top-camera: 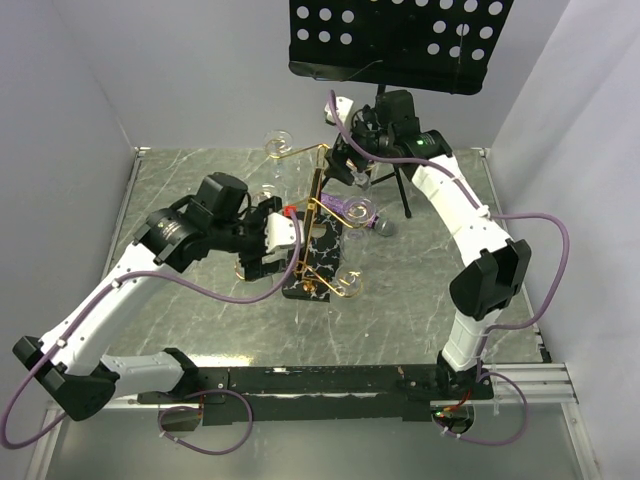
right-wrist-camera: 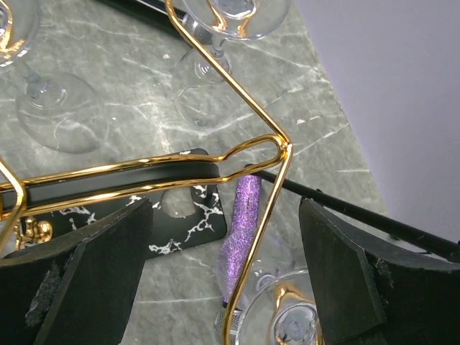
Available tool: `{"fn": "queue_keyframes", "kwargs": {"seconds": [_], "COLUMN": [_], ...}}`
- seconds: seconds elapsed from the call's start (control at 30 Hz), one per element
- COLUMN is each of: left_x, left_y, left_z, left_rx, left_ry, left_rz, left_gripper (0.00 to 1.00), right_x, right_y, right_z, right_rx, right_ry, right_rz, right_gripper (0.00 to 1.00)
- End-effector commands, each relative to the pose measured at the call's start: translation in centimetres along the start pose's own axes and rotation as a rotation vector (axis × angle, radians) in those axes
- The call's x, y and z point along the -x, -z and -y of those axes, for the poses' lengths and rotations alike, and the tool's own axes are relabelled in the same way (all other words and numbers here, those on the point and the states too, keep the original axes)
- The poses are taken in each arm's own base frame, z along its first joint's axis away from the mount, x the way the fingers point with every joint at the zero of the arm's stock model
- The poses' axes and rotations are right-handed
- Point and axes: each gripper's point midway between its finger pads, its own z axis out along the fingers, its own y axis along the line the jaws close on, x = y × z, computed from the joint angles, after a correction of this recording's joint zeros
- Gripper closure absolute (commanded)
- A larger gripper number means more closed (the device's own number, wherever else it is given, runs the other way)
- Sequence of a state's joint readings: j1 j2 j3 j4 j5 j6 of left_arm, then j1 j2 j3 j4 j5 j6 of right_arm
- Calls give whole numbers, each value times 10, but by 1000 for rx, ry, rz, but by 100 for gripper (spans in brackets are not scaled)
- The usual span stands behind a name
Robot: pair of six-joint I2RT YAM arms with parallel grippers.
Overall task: Take the wine glass off the wine glass rack
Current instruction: Adjust the wine rack at the center of the board.
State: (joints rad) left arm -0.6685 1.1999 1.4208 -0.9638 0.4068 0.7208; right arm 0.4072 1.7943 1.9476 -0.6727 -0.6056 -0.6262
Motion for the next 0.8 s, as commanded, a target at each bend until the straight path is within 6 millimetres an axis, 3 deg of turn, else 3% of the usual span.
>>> {"fn": "queue_keyframes", "kwargs": {"seconds": [0.0,0.17,0.57,0.77], "left_x": [-31,-41,-68,-79], "left_y": [13,19,39,45], "left_z": [-37,-45,-72,-85], "left_rx": [170,211,283,309], "left_ry": [-32,-34,-19,-23], "left_rz": [-125,-153,-181,-198], "left_gripper": [10,10,11,11], "right_x": [4,1,1,-9], "right_y": [-3,-5,3,7], "right_z": [9,11,-10,-20], "right_rx": [-38,-43,-23,-12], "right_ry": [9,-20,-16,-5], "right_rz": [-9,-36,-48,-75], "right_gripper": [12,13,14,15]}}
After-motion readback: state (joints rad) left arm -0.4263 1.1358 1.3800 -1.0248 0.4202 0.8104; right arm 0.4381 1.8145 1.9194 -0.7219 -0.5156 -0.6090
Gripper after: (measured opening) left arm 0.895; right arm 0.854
